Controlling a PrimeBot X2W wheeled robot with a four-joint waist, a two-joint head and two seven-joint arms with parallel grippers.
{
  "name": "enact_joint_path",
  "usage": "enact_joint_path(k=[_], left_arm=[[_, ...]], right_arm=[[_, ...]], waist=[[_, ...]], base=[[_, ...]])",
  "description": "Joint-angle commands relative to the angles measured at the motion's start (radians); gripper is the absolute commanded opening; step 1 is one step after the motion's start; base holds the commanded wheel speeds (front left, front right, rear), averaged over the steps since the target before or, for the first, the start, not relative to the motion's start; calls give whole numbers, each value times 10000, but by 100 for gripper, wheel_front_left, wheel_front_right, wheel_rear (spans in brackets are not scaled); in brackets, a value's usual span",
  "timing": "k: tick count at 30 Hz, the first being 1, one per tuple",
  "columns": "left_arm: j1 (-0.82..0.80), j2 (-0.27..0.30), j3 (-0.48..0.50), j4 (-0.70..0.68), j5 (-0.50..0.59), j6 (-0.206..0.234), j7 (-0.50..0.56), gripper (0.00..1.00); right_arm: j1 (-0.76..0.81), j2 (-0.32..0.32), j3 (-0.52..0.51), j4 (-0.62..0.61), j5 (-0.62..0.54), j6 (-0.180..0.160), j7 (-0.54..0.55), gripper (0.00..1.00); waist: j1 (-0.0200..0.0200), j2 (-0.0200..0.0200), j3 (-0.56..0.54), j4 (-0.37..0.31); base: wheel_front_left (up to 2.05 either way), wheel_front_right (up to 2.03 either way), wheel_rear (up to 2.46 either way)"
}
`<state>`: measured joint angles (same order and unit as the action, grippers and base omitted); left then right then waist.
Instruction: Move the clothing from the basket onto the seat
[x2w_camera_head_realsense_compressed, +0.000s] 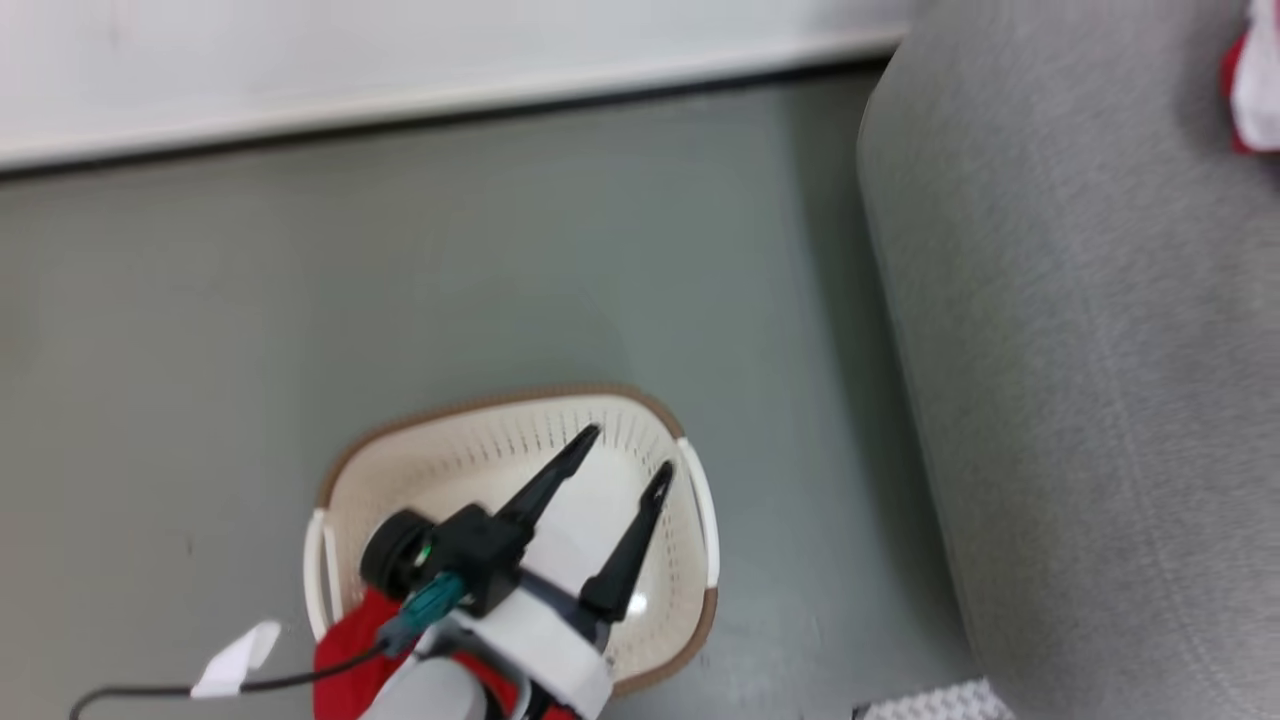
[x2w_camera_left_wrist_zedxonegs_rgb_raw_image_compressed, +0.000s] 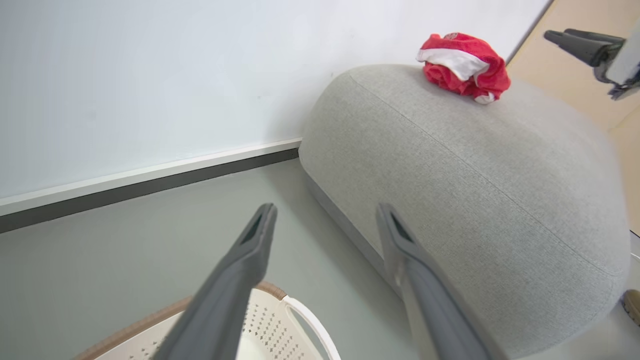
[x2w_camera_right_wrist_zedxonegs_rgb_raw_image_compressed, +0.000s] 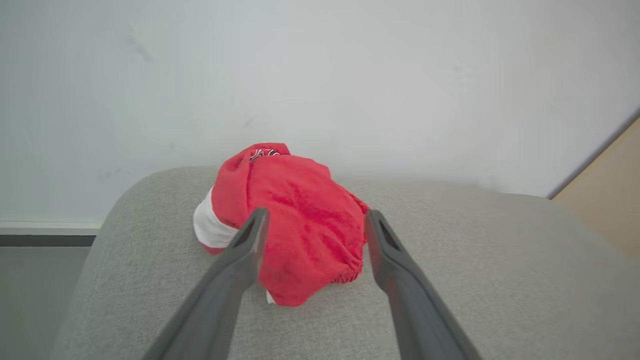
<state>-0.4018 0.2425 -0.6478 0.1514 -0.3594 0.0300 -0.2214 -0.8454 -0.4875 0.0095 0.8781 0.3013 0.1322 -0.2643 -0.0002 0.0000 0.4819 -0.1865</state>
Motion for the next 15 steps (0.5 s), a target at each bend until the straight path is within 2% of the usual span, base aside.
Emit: enact_joint_path(k=[1, 4, 6, 9, 15], left_arm=[[416, 96, 166, 109, -167, 119, -185, 100], [929, 153, 473, 219, -300, 396, -330, 100], [1311, 151, 742, 203, -378, 576, -384, 100], [1904, 260, 1176, 181, -490, 780, -426, 100], [3059, 334, 2365, -168, -300, 938, -428, 100]], right_arm=[[763, -208, 32, -804, 155, -28, 2, 100], [2113, -150, -185, -2307, 107, -28, 4, 100], [3063, 124, -405, -3310, -109, -28, 4, 100], [4501, 763, -818, -4716, -590, -28, 3, 100], [6983, 2589, -1040, -6779, -1221, -28, 4, 100]], waist=[[2, 0, -1148, -9], [2, 0, -1845, 109], [2, 0, -2288, 229], [2, 0, -2881, 426], [2, 0, -3862, 913]], base=[[0, 0, 0], [0, 0, 0], [0, 0, 0], [0, 0, 0], [0, 0, 0]])
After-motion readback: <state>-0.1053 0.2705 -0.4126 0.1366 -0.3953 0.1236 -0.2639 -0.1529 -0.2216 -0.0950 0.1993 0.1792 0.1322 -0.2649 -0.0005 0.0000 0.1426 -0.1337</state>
